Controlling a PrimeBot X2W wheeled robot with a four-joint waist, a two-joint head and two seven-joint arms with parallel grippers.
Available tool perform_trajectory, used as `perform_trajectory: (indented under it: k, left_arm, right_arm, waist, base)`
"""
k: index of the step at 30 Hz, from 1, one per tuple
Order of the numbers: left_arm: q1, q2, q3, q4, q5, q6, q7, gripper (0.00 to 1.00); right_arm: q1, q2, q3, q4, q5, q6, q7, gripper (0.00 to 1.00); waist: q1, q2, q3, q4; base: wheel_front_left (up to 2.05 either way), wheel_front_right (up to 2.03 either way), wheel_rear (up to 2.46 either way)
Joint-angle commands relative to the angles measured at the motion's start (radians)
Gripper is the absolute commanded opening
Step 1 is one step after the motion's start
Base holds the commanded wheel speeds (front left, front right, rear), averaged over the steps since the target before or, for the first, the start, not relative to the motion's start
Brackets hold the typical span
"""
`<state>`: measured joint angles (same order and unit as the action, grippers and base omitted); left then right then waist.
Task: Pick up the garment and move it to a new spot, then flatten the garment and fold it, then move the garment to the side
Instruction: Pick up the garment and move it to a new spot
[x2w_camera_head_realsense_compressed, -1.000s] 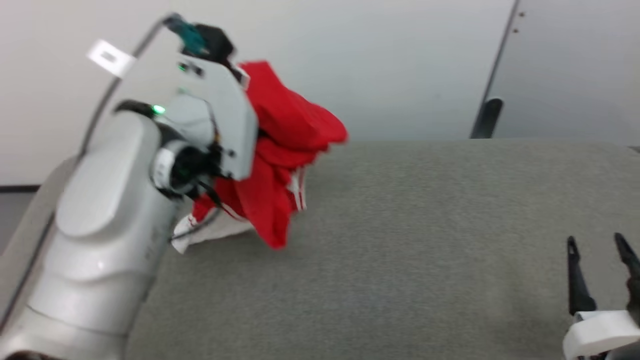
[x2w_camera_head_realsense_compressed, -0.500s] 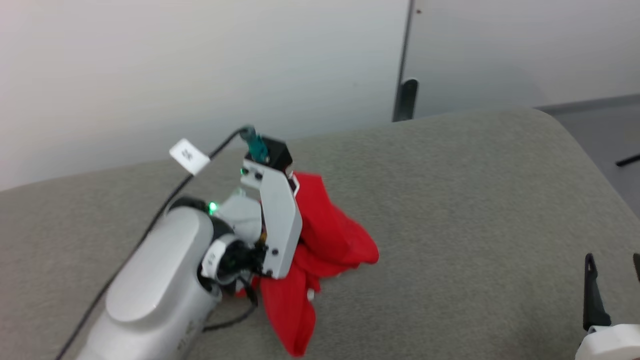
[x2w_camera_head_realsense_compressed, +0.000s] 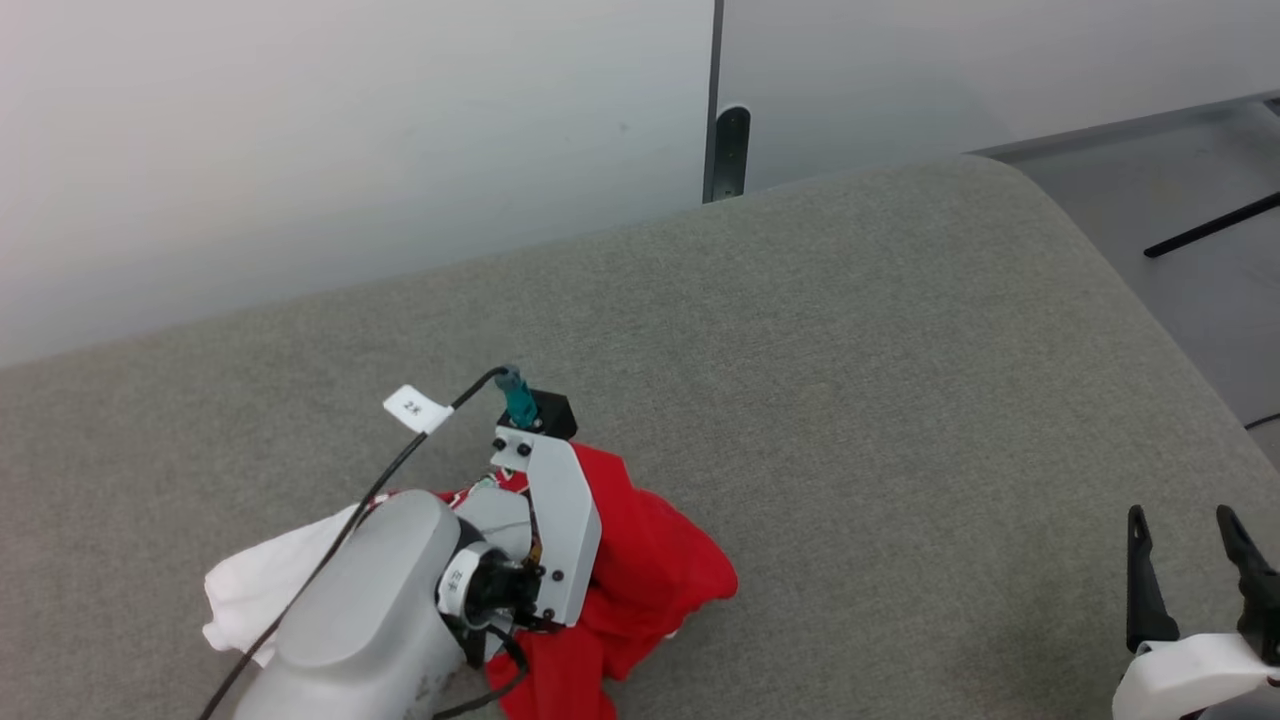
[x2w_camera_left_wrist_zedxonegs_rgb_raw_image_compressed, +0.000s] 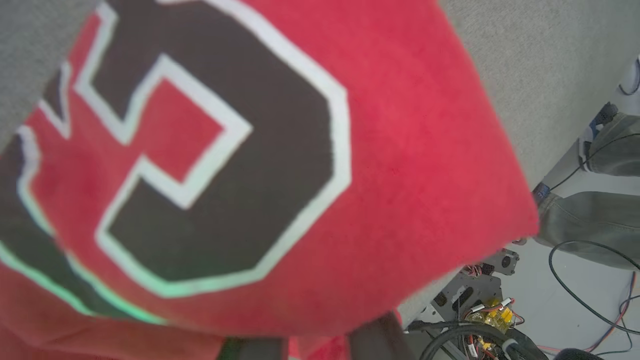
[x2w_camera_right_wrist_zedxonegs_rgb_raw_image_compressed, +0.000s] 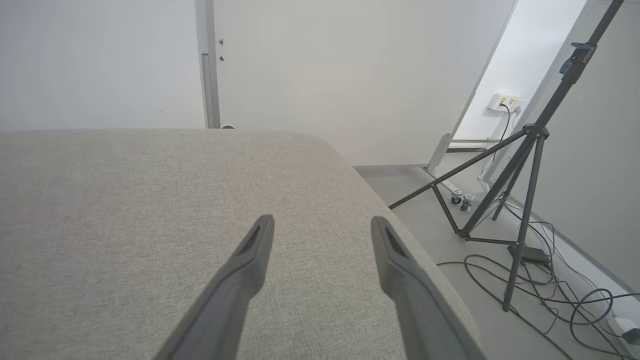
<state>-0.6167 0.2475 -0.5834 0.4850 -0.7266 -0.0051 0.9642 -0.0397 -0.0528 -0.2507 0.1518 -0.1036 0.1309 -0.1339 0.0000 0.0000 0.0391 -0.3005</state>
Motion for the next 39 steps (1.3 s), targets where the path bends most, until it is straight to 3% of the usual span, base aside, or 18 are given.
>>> perform_trajectory:
  k: [1,2,3,4,6,11,12,29,39]
  left_arm:
    - [-0.016,-0.010,0.000,0.027,-0.007,-0.013,-0.016,0.00]
    - [-0.024,-0.011,-0.005,0.046,-0.001,-0.020,-0.026,0.00]
    - [-0.026,-0.014,-0.007,0.063,0.000,-0.028,-0.033,0.09]
    - [-0.029,-0.019,-0.007,0.077,-0.004,-0.032,-0.037,0.26]
    - [-0.041,-0.026,-0.009,0.097,-0.010,-0.045,-0.042,0.38]
    - [-0.061,-0.024,-0.020,0.118,-0.004,-0.065,-0.048,0.97]
    - [-0.064,-0.026,-0.017,0.119,-0.009,-0.066,-0.049,1.00]
    - [-0.033,0.015,-0.001,-0.008,-0.003,-0.091,-0.178,1.00]
    - [0.037,0.082,0.050,-0.132,0.027,-0.103,-0.424,1.00]
  right_arm:
    - [-0.015,0.004,0.006,0.013,0.008,0.000,-0.008,1.00]
    - [-0.015,0.004,0.008,0.020,0.007,0.000,-0.011,1.00]
    - [-0.014,0.004,0.010,0.027,0.006,0.000,-0.011,1.00]
    - [-0.014,0.004,0.013,0.033,0.005,0.000,-0.011,1.00]
    - [-0.011,0.004,0.015,0.039,0.001,0.000,-0.010,1.00]
    - [0.001,0.004,0.024,0.039,-0.005,0.000,0.000,1.00]
    - [0.003,0.004,0.025,0.038,-0.008,0.000,0.000,1.00]
    - [0.035,-0.010,0.060,0.008,0.000,0.000,-0.016,1.00]
    - [0.054,-0.018,0.082,0.016,0.016,0.000,-0.051,1.00]
  waist:
    - [0.0000,0.0000,-0.004,0.002]
    - [0.0000,0.0000,-0.008,0.004]
    - [0.0000,0.0000,-0.015,0.007]
    - [0.0000,0.0000,-0.021,0.011]
    - [0.0000,0.0000,-0.036,0.020]
    - [0.0000,0.0000,-0.067,0.048]
    - [0.0000,0.0000,-0.074,0.054]
    - [0.0000,0.0000,-0.170,0.164]
    - [0.0000,0.0000,-0.195,0.233]
  base:
    - [0.00,0.00,0.00]
    - [0.00,0.00,0.00]
    - [0.00,0.00,0.00]
    - [0.00,0.00,0.00]
    - [0.00,0.00,0.00]
    - [0.00,0.00,0.00]
    - [0.00,0.00,0.00]
    - [0.00,0.00,0.00]
    - [0.00,0.00,0.00]
